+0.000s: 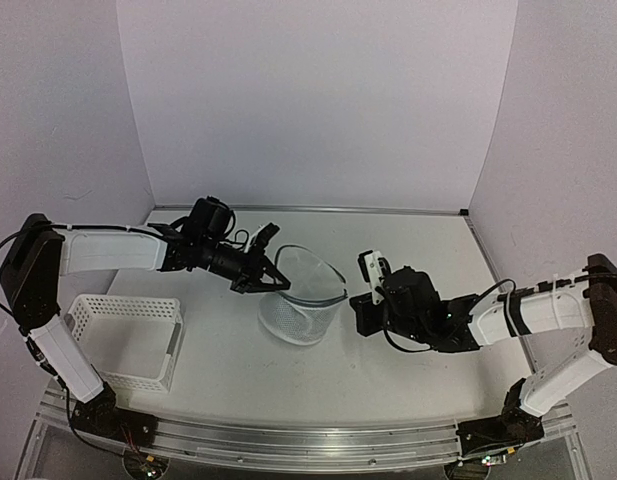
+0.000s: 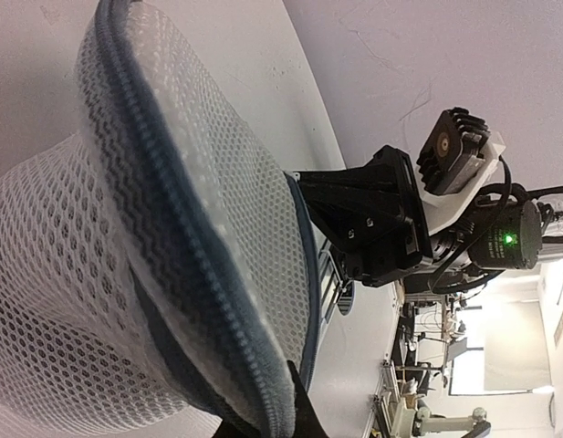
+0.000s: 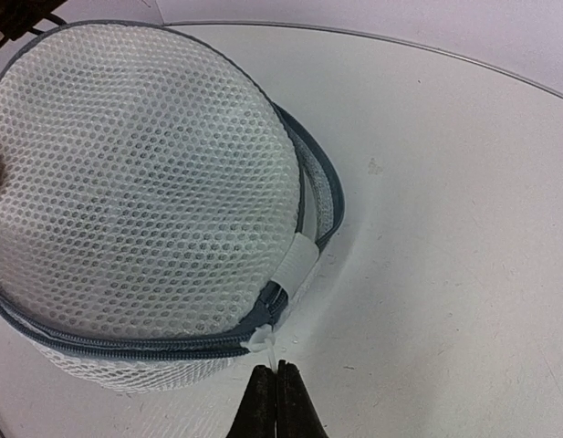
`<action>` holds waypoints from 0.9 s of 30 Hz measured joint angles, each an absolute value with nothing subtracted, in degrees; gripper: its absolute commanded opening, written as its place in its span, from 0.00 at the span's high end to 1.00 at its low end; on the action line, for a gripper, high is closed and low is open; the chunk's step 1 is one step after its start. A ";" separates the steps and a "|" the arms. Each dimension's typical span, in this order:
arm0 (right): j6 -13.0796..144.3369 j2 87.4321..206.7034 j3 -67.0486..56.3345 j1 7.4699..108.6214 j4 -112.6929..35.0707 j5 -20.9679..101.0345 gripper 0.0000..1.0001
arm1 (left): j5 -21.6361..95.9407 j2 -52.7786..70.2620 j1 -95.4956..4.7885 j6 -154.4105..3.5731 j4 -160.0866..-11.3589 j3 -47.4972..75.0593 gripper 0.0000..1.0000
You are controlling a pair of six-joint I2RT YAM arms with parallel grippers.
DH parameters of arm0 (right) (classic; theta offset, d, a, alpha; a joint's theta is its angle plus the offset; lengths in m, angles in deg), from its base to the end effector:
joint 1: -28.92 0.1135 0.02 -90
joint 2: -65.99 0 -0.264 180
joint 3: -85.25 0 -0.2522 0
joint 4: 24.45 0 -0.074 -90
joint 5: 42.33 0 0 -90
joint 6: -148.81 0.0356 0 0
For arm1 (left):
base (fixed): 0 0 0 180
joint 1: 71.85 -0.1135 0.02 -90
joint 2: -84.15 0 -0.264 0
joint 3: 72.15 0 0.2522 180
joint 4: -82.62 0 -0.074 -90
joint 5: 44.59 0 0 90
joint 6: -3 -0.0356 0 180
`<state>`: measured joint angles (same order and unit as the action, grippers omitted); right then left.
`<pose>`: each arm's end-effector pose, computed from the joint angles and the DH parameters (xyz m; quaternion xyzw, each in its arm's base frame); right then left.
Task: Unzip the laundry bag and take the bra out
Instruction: Unzip the zipper of the laundry bag, then place the laundry bag at the center of the board.
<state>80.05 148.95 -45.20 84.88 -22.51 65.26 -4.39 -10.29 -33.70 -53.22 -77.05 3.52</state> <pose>0.1714 0.2345 0.1803 -0.1859 0.8451 0.1972 0.4608 0.2620 -0.2404 0.2344 0.2120 0.8115 -0.5366 0.0922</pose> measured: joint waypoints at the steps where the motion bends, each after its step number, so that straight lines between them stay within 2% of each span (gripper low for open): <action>1: 80.05 149.10 -45.20 84.80 -22.51 65.06 1.00 | -4.39 -10.29 -33.57 -53.52 -77.01 3.52 1.00; 12: 79.30 149.69 -45.20 83.92 -23.10 63.51 0.88 | -3.82 -10.29 -33.42 -54.20 -75.96 3.52 1.00; 27: 77.67 140.31 -46.60 82.61 -26.03 66.77 0.56 | -3.97 -10.79 -32.57 -54.09 -73.66 3.52 1.00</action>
<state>77.67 140.31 -46.60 82.61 -26.03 66.77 -3.97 -10.79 -32.57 -54.09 -73.66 3.52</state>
